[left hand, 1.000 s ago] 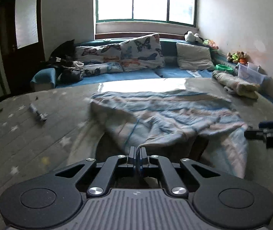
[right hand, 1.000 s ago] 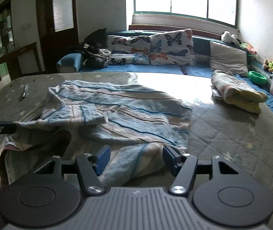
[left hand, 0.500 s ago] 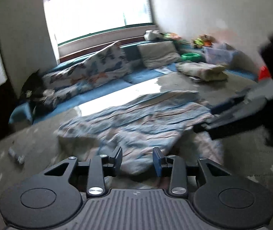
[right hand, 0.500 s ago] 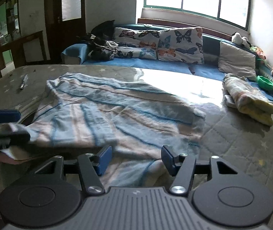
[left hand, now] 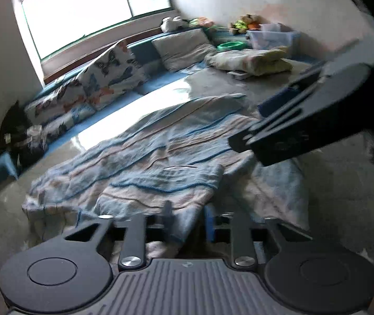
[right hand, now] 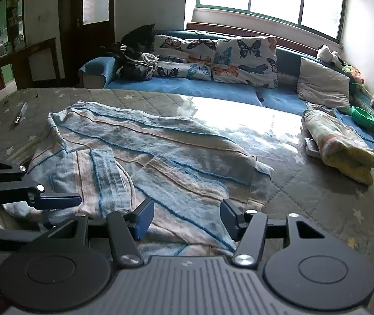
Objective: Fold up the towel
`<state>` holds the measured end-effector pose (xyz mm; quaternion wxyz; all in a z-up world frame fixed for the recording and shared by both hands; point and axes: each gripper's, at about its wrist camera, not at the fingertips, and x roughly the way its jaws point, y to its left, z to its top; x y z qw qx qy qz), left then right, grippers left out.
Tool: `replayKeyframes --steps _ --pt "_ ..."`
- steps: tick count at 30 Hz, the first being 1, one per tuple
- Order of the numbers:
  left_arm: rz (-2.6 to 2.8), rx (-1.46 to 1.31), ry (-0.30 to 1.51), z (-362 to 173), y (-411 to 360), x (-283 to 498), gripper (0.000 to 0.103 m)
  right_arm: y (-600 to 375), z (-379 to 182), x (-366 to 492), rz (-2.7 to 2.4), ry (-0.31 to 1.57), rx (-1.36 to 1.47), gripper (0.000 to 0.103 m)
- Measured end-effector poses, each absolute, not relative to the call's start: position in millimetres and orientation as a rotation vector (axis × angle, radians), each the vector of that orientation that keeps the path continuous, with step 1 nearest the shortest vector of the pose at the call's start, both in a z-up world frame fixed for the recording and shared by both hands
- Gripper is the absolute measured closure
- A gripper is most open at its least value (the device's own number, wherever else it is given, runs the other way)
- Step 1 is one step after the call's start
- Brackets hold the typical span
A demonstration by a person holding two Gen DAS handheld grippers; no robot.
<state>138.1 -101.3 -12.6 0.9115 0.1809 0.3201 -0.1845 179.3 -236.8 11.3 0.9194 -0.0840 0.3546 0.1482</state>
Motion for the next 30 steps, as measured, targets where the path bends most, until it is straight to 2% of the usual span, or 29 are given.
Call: replayKeyframes --steps 12,24,30 --pt "-0.281 0.169 0.654 6 -53 140 0.09 -212 6 194 0.326 0.742 -0.199 0.047" --pt "-0.19 -0.069 0.613 29 3 131 0.093 -192 -6 219 0.352 0.784 -0.154 0.054" --pt "-0.202 -0.095 0.588 35 19 123 0.094 -182 -17 229 0.322 0.8 -0.143 0.059"
